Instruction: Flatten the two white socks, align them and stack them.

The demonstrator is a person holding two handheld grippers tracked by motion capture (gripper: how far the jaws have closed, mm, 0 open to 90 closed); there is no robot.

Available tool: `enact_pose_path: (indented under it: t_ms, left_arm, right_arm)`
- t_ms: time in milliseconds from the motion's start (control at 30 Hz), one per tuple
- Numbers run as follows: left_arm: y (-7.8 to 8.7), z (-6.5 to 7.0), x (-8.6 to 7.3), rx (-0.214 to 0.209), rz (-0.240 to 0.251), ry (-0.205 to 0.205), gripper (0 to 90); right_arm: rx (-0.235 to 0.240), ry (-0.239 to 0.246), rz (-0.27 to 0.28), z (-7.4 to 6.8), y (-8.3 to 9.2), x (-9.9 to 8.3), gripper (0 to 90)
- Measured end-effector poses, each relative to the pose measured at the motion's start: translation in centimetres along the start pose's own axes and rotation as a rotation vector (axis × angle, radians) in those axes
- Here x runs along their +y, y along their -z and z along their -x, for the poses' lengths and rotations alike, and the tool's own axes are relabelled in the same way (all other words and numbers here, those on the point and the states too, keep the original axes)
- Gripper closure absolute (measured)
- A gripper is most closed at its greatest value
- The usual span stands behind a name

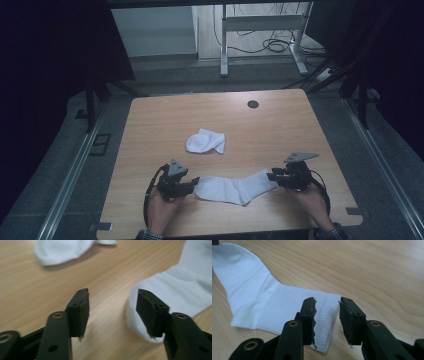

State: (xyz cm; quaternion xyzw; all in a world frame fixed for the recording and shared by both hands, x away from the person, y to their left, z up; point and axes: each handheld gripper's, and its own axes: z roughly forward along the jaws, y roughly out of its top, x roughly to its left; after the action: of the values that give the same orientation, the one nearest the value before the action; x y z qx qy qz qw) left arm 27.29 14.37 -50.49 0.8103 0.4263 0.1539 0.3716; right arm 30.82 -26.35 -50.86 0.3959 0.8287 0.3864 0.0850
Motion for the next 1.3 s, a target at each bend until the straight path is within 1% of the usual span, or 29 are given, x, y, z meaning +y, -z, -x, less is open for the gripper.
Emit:
enact_pose_path:
  t_ms: [67,167,233,333,367,400,467,500,533,567,600,667,700,733,800,833,900,933,1033,1300]
  left_arm:
    - [0.2,-0.5,-0.3,0.008,0.003,0.011,39.6]
    - [0.3,-1.6,-1.1,0.035,0.003,0.035,37.4]
    - [0.1,-2.4,-1.8,0.067,-0.01,0.052,34.5]
    - [-0.2,-3.1,-2.7,0.075,-0.028,0.076,33.8]
    - [-0.3,-3.2,-3.0,0.086,-0.034,0.077,32.9]
    - [-0.3,-3.2,-3.0,0.086,-0.034,0.077,32.1]
    - [-0.6,-3.4,-3.5,0.115,-0.046,0.069,30.0]
    - [-0.6,-3.4,-3.5,0.115,-0.046,0.069,29.5]
    - [-0.8,-3.5,-3.7,0.13,-0.051,0.064,28.9]
    - [-0.8,-3.5,-3.7,0.13,-0.051,0.064,28.1]
    - [-0.9,-3.6,-3.8,0.14,-0.058,0.062,26.7]
    - [-1.0,-3.7,-4.0,0.136,-0.051,0.069,24.0]
    - [-0.9,-3.8,-4.0,0.136,-0.05,0.088,24.0]
    - [-1.0,-3.9,-4.0,0.138,-0.051,0.088,21.7]
    - [-1.0,-3.8,-4.0,0.136,-0.054,0.085,20.8]
    - [-1.1,-3.8,-4.0,0.132,-0.059,0.082,18.5]
    - [-1.1,-3.8,-4.0,0.132,-0.06,0.083,17.7]
    - [-1.1,-3.9,-4.0,0.134,-0.061,0.084,16.7]
    - [-1.1,-3.9,-4.0,0.134,-0.061,0.085,16.4]
    - [-1.1,-3.9,-4.0,0.135,-0.061,0.085,16.4]
  right_arm:
    - [0.001,0.005,-0.001,0.1,0.0,0.3,62.4]
    - [0.003,0.008,-0.003,0.1,-0.2,0.7,61.9]
    - [0.002,0.017,-0.003,0.1,-0.3,1.0,61.2]
    - [0.009,0.025,-0.003,-0.1,-0.6,1.5,59.8]
    - [0.011,0.031,-0.003,-0.1,-0.8,1.7,59.4]
    - [0.011,0.036,-0.003,-0.2,-0.9,1.9,59.0]
    - [0.015,0.041,-0.003,-0.3,-1.1,2.3,58.8]
    - [0.015,0.041,-0.003,-0.3,-1.1,2.3,58.8]
    - [0.016,0.051,-0.006,-0.5,-1.3,2.7,58.8]
    - [0.018,0.054,-0.005,-0.7,-1.4,3.0,58.8]
    - [0.022,0.063,-0.005,-0.7,-1.5,3.2,58.8]
    - [0.023,0.062,-0.004,-0.8,-1.6,3.4,58.7]
    - [0.025,0.069,-0.003,-0.9,-1.7,3.6,58.3]
    - [0.035,0.073,-0.005,-1.1,-2.1,4.2,58.0]
    - [0.037,0.074,-0.008,-1.2,-2.2,4.4,58.0]
    - [0.044,0.08,-0.011,-1.3,-2.7,5.0,58.0]
    - [0.048,0.081,-0.012,-1.3,-3.0,5.3,58.0]
    - [0.049,0.089,-0.016,-1.4,-3.5,5.9,58.4]
    - [0.057,0.09,-0.018,-1.5,-4.4,6.8,59.7]
    - [0.053,0.096,-0.02,-1.5,-7.2,9.4,61.4]
